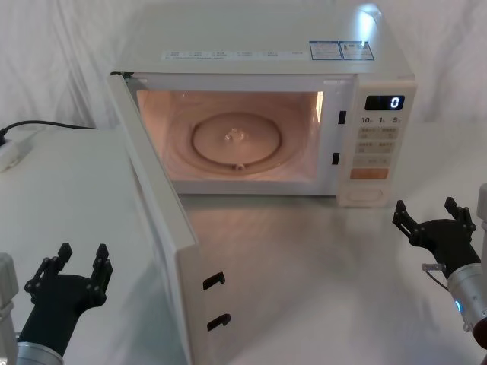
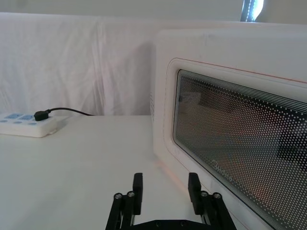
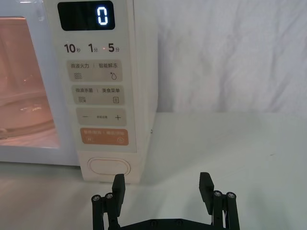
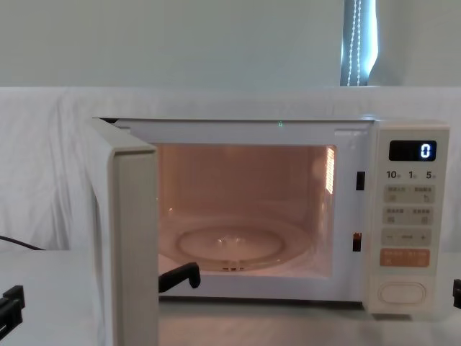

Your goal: Press the button to open the microwave door with one hand; close the microwave door with the other hand.

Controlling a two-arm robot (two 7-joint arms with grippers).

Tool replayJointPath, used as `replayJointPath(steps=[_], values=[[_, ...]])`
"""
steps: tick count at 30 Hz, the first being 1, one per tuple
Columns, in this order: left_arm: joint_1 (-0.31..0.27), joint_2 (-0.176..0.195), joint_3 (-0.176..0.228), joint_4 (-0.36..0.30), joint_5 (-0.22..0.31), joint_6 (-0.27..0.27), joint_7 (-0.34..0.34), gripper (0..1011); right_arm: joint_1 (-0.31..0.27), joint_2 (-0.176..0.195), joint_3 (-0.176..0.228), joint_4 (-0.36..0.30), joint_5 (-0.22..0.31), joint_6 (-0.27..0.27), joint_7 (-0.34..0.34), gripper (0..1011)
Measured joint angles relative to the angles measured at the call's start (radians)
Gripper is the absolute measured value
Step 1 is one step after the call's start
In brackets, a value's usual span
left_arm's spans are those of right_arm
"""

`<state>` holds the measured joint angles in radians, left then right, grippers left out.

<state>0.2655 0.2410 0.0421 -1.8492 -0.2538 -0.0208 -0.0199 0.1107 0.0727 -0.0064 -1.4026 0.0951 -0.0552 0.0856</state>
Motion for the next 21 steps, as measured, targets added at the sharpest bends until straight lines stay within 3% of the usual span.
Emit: replayJointPath(steps=[10, 14, 18, 21], values=[[0.000, 0.000, 0.000, 0.000, 0.000, 0.000, 0.000, 275, 0.000, 0.000, 0.000, 0.000, 0.000, 0.000, 0.000, 1002], [0.000, 0.000, 0.000, 0.000, 0.000, 0.000, 0.000, 195, 0.000, 0.000, 0.000, 0.000, 0.000, 0.000, 0.000, 1002], [0.000, 0.000, 0.000, 0.000, 0.000, 0.000, 0.000, 44, 0.000, 0.000, 0.000, 0.000, 0.000, 0.000, 0.000, 1002], [0.000, 0.000, 0.000, 0.000, 0.000, 0.000, 0.000, 0, 0.000, 0.000, 0.000, 0.000, 0.000, 0.000, 0.000, 1002]])
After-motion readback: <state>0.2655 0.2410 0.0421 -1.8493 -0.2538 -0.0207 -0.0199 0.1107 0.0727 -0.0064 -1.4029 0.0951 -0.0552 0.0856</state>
